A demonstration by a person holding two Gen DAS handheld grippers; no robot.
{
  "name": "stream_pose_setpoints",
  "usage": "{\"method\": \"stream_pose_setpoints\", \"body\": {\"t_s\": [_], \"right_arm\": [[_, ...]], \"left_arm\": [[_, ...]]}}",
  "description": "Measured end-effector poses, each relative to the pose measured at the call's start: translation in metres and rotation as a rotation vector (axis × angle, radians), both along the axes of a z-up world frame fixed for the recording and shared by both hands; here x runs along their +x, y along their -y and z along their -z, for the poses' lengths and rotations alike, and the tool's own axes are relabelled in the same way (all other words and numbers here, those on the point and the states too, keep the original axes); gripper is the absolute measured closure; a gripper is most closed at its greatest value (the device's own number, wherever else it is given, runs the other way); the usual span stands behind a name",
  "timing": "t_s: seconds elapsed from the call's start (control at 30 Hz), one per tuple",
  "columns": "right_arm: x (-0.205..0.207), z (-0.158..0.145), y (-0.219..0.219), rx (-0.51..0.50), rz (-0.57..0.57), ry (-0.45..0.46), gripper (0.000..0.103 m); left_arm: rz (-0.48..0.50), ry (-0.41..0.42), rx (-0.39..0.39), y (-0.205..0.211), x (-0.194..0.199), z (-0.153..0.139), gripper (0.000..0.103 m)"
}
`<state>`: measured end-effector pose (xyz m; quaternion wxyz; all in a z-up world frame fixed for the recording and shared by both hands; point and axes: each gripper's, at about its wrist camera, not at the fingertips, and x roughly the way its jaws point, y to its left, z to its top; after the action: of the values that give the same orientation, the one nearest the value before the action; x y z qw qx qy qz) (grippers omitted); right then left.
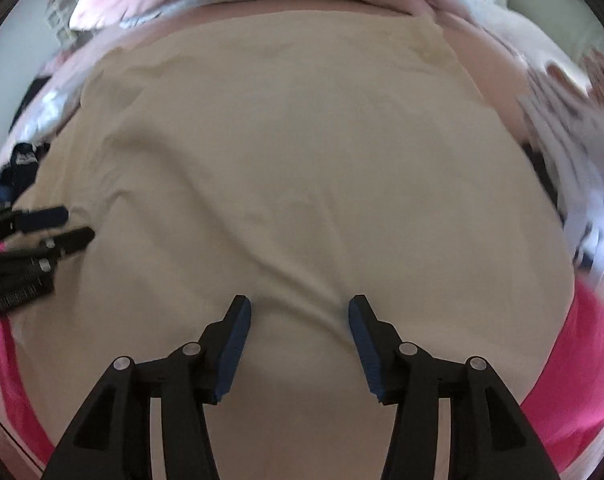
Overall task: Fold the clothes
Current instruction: 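Grasp the pink garment hem with both grippers again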
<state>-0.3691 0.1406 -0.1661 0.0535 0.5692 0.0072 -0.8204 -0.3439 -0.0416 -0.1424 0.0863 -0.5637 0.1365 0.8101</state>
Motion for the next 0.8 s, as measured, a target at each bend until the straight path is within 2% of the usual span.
{"method": "stream_pose_setpoints", "body": {"t_s": [0.07,0.17,0.23,0.3,0.4,0.5,0.53,0.63,0.67,0.73,0.8], "right_arm": [[0.021,-0.002,-0.003,0.007,0.007,0.002,0.052],[0.065,-0.004,-0.009,-0.020,0.030,0.022,0.047],[0.108,-0.006,-0.017,-0.032,0.056,0.063,0.045],[0.146,-0.012,-0.019,-0.038,0.058,0.042,0.044],[0.198,-0.016,-0.014,0.010,0.013,-0.021,0.041],[0.242,-0.019,-0.019,0.005,0.010,-0.021,0.038],[0.253,-0.021,-0.022,-0.004,0.009,-0.024,0.038],[0.275,-0.032,-0.048,-0.139,0.081,-0.025,0.039],[0.278,-0.036,-0.062,-0.200,0.143,-0.041,0.038],[0.286,-0.040,-0.093,-0.309,0.281,-0.080,0.038],[0.293,-0.039,-0.123,-0.392,0.403,-0.121,0.038]], "left_arm": [[-0.055,-0.025,0.067,0.012,0.019,-0.002,0.059],[-0.102,-0.018,0.112,0.021,0.069,-0.006,0.058],[-0.132,-0.012,0.138,0.027,0.103,-0.009,0.057],[-0.161,-0.005,0.165,0.032,0.137,-0.012,0.058],[-0.206,0.004,0.205,0.040,0.189,-0.016,0.054],[-0.250,0.014,0.245,0.048,0.240,-0.020,0.049],[-0.270,0.001,0.280,0.056,0.252,-0.022,0.049],[-0.331,-0.049,0.399,0.081,0.286,-0.031,0.049],[-0.381,-0.064,0.447,0.093,0.292,-0.034,0.049],[-0.509,-0.084,0.623,0.120,0.308,-0.035,0.050],[-0.514,-0.062,0.727,0.104,0.310,-0.022,0.050]]}}
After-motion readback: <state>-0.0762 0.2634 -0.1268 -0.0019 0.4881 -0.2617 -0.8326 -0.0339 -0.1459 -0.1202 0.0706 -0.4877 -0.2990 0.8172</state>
